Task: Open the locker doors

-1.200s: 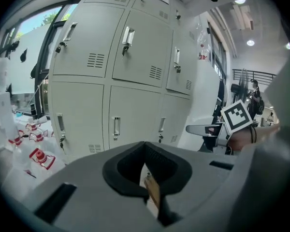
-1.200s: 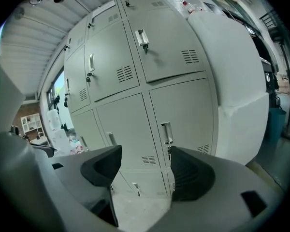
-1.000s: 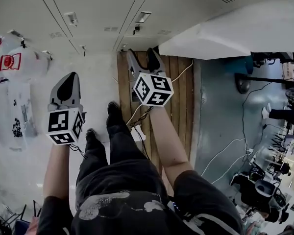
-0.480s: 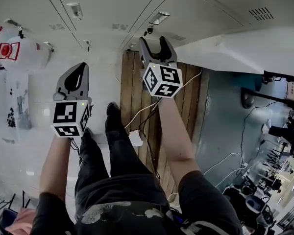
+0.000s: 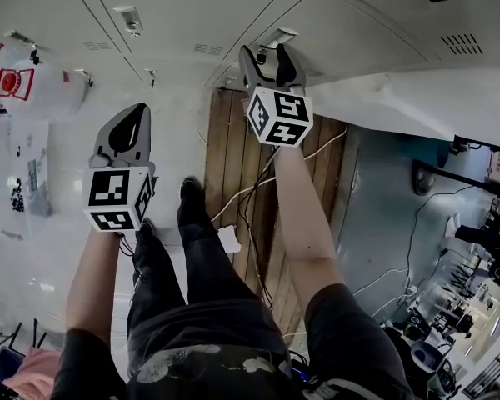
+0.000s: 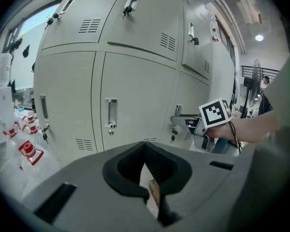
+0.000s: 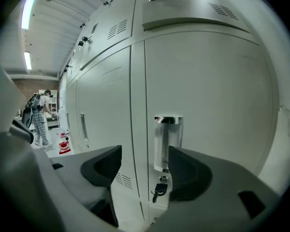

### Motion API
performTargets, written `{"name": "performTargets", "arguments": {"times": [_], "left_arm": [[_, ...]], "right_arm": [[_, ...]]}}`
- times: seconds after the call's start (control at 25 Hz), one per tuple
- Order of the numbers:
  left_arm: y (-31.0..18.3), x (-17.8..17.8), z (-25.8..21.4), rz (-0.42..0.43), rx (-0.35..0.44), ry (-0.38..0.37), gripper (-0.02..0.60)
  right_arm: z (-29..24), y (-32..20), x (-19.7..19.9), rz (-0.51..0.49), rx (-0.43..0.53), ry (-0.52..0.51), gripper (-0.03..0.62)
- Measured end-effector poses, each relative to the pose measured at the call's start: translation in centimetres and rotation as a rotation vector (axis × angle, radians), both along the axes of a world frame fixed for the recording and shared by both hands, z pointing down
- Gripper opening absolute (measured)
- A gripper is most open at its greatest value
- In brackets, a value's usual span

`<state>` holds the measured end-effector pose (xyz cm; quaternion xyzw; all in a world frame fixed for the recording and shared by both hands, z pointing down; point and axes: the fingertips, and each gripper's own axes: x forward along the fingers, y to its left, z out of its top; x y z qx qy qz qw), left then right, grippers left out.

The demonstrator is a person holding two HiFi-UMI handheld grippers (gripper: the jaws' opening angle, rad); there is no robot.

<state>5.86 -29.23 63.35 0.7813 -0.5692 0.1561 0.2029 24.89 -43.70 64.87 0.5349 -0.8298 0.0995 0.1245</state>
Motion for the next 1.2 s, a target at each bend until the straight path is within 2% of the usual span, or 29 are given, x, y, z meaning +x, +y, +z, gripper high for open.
{"name": "performTargets", "arguments": {"times": [0.32, 0.52, 0.64, 0.76, 1.04, 1.2], "left_arm": [[-0.8, 1.6, 0.2, 0.034, -0.017, -0.010, 0.008], [-1.0, 1.4, -0.1, 0.025, -0.015, -0.016, 0.008], [-0.7, 1.2, 0.1, 0.020, -0.021, -0.018, 0.009], [-0.2, 1.5, 0.1, 0.030, -0.029, -0.008, 0.008], [1.1, 2.4, -0.5, 0.101, -0.032, 0.003, 0.008], [2.2, 2.7, -0.5, 0.139, -0.043, 0.009, 0.009]], "right_arm": [[0.4, -1.9, -0.6, -0.023, -0.023, -0.036, 0.308], [0.9, -1.8, -1.0, -0.057, 0.016, 0.070, 0.308], [0.7, -1.7, -1.1, -0.054, -0.016, -0.004, 0.308], [0.5, -1.4, -1.1, -0.026, -0.050, -0.056, 0.308], [0.4, 1.2, -0.5, 0.075, -0.090, -0.065, 0.304], [0.5, 2.8, 1.0, 0.209, -0.103, -0.044, 0.222]]}}
